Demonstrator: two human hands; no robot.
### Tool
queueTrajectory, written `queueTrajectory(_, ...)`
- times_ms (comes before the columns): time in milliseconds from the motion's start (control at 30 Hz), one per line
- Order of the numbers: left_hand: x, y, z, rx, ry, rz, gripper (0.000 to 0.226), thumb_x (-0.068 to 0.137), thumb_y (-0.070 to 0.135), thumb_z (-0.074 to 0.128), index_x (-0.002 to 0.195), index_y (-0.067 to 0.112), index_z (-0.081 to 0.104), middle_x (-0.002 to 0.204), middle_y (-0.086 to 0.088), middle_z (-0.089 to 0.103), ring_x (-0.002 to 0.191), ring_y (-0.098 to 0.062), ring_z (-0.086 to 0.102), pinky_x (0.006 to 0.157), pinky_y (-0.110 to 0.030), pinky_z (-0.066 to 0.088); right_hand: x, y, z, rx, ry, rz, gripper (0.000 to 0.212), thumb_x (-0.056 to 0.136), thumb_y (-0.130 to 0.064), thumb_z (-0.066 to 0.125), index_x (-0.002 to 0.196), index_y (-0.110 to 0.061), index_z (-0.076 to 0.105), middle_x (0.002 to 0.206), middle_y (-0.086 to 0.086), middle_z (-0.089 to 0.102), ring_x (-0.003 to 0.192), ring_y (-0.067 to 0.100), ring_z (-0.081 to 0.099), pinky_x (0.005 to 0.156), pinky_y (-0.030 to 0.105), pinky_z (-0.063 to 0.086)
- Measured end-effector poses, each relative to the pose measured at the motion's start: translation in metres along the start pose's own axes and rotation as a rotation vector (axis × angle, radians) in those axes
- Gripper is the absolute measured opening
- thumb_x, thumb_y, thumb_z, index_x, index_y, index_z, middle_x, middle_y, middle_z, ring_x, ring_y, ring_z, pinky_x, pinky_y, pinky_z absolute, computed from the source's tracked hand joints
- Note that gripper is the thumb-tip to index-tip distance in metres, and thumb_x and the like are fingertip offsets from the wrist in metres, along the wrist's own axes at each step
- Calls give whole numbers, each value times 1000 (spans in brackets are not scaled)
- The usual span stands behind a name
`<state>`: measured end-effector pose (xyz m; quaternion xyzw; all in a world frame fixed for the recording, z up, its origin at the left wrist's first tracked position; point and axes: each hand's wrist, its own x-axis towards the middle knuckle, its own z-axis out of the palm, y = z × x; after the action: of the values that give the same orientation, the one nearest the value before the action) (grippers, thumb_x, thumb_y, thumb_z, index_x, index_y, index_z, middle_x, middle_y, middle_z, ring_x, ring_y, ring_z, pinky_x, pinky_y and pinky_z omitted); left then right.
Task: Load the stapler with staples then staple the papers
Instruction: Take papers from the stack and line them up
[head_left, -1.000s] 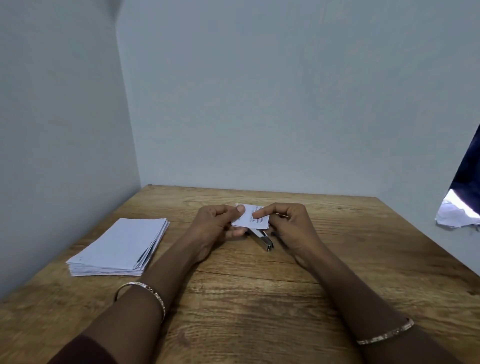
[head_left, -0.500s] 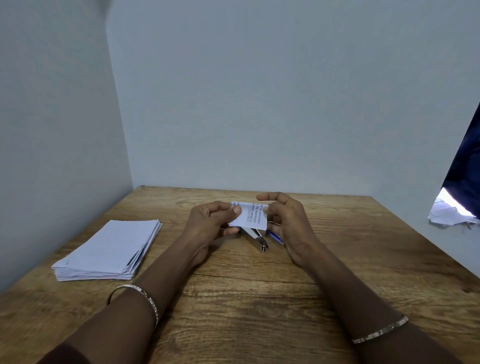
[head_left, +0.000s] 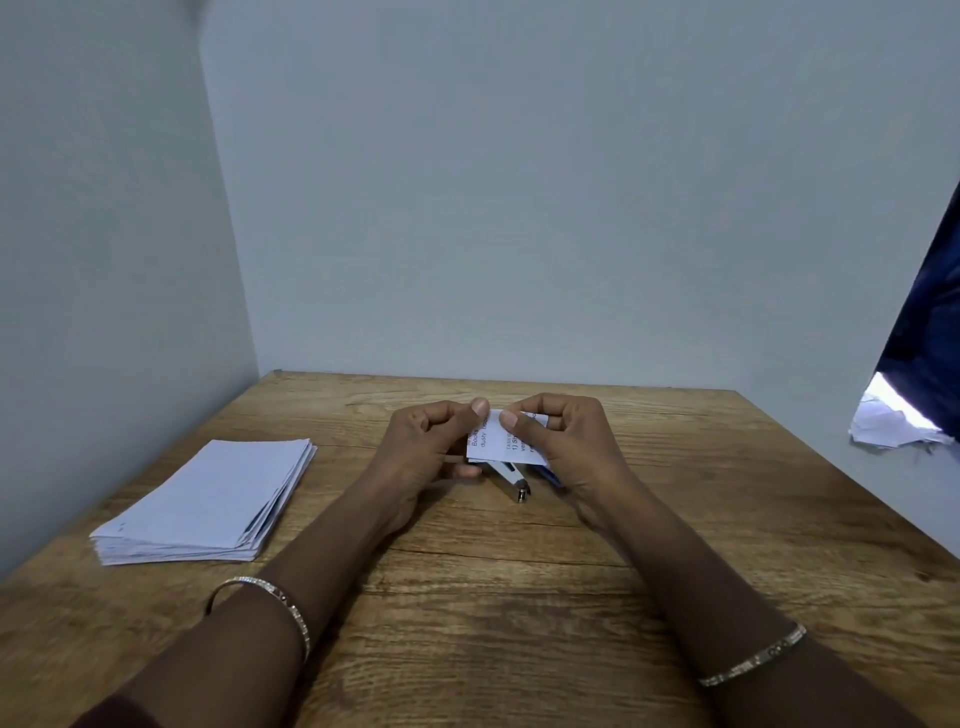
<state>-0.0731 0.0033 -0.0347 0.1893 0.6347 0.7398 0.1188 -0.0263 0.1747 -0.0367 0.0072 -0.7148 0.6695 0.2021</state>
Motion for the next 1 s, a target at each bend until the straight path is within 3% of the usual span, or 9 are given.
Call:
queueTrajectory(200,4,-4,-2,7,22,27,34,84,32,78,96,0,76,95,-17,79,84,-26,73,80,-44,59,1,1,-1,-15,-2,26,10,86,-24,80,82,-15,80,84,13,80,82,27,75,67,35,57)
queueTrajectory(433,4,-5,-4,30,57,94,30,83,28,78,90,-1,76,84,-20,77,62,-18,67,53,-25,54,1,1,0,23,-23,31,8,84,-24,82,80,-16,81,86,14,80,89,33,77,73,42,60)
queueTrajectory(733,7,-7,-6,40,57,84,32,84,35,76,84,4,77,86,-17,78,69,-22,71,56,-27,58,-1,-2,0,57,-61,40,18,81,-18,84,87,-3,77,84,18,79,74,23,75,64,32,59)
queueTrajectory(867,6,-6,-6,43,11,102,30,84,36,77,93,8,78,89,-15,79,72,-19,73,56,-26,56,0,-1,-1,30,-41,11,15,78,-21,86,82,-8,79,83,19,79,77,28,75,71,39,56)
queueTrajectory(1000,7,-8,-6,188,38,206,17,87,30,76,87,13,77,81,-15,77,70,-21,72,58,-32,57,0,1,-1,35,-42,6,16,76,-20,87,81,-7,80,84,21,79,86,37,76,76,44,56)
